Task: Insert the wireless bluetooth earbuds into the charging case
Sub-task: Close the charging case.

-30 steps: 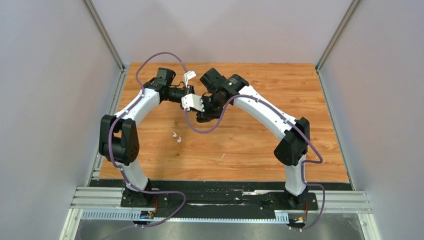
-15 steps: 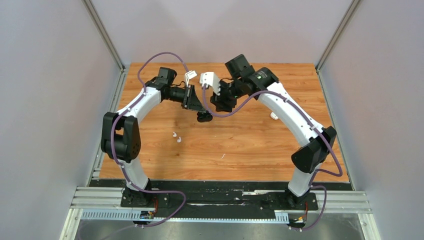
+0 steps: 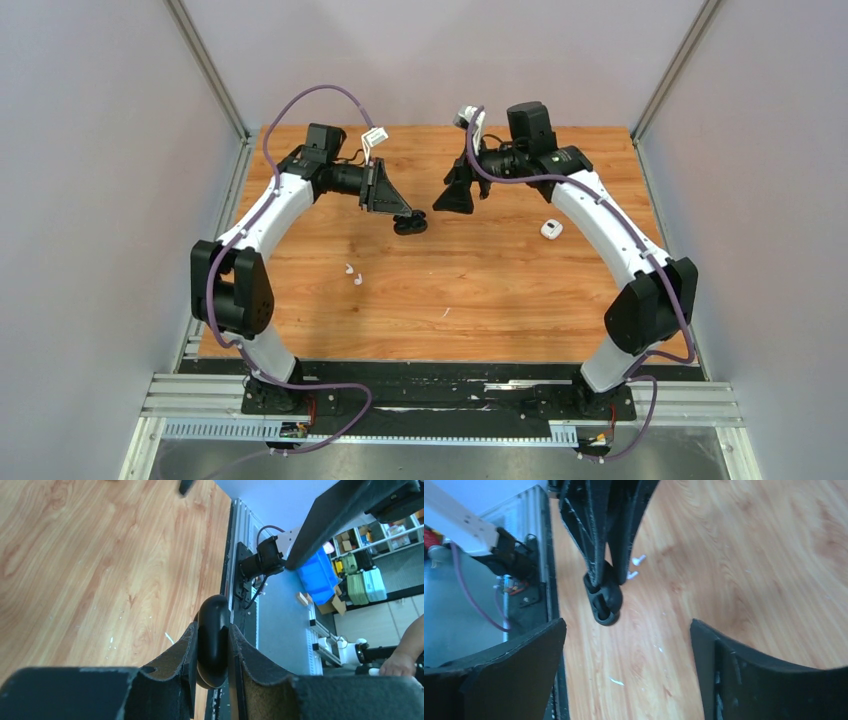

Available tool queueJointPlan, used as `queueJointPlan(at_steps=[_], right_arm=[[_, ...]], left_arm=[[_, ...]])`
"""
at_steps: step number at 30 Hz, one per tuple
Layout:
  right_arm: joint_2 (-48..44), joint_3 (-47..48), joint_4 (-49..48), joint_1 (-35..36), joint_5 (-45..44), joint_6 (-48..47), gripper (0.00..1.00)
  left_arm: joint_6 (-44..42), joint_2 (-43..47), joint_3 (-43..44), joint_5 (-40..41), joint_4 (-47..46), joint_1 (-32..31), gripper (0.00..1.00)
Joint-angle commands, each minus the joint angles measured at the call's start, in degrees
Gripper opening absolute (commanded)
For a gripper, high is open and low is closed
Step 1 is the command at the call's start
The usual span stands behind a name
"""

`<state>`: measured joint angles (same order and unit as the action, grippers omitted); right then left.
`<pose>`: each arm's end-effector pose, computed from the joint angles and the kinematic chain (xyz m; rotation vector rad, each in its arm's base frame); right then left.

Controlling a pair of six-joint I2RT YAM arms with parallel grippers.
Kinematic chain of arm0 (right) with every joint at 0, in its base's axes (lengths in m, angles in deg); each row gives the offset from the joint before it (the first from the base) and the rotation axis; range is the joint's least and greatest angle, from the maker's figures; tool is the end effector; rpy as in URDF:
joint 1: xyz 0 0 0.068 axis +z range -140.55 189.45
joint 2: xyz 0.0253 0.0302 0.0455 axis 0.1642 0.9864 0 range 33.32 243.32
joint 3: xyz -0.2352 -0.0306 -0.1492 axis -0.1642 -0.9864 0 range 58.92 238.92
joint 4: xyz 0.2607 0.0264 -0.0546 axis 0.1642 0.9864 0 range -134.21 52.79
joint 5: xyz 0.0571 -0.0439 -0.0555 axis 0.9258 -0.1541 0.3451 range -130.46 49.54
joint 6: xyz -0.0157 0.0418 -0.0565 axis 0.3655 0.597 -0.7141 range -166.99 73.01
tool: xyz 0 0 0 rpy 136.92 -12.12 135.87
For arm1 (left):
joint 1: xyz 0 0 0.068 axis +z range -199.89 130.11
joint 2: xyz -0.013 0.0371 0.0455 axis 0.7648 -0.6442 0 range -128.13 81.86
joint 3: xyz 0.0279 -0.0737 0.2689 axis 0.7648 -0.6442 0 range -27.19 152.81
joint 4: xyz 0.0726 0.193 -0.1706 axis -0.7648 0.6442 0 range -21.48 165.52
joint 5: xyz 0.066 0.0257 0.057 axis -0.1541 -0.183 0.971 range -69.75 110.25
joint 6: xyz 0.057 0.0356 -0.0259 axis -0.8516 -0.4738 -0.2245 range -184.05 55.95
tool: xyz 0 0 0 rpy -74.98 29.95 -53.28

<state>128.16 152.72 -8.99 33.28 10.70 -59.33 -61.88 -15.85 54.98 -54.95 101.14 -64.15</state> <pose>0.3338 0.1982 0.3737 -1.1184 1.8095 1.0894 0.3487 -0.1482 0.3066 0.8238 1.9948 -1.6912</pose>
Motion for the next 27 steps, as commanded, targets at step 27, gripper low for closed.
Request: queueJointPlan(at_steps=[27], right_arm=[[2.63,-0.17,-8.09,11.3,-9.32,-3.07,0.9]], left_arm=[[11.63,10.0,-3.85,2.5,-12.09,-0.15,0.0]])
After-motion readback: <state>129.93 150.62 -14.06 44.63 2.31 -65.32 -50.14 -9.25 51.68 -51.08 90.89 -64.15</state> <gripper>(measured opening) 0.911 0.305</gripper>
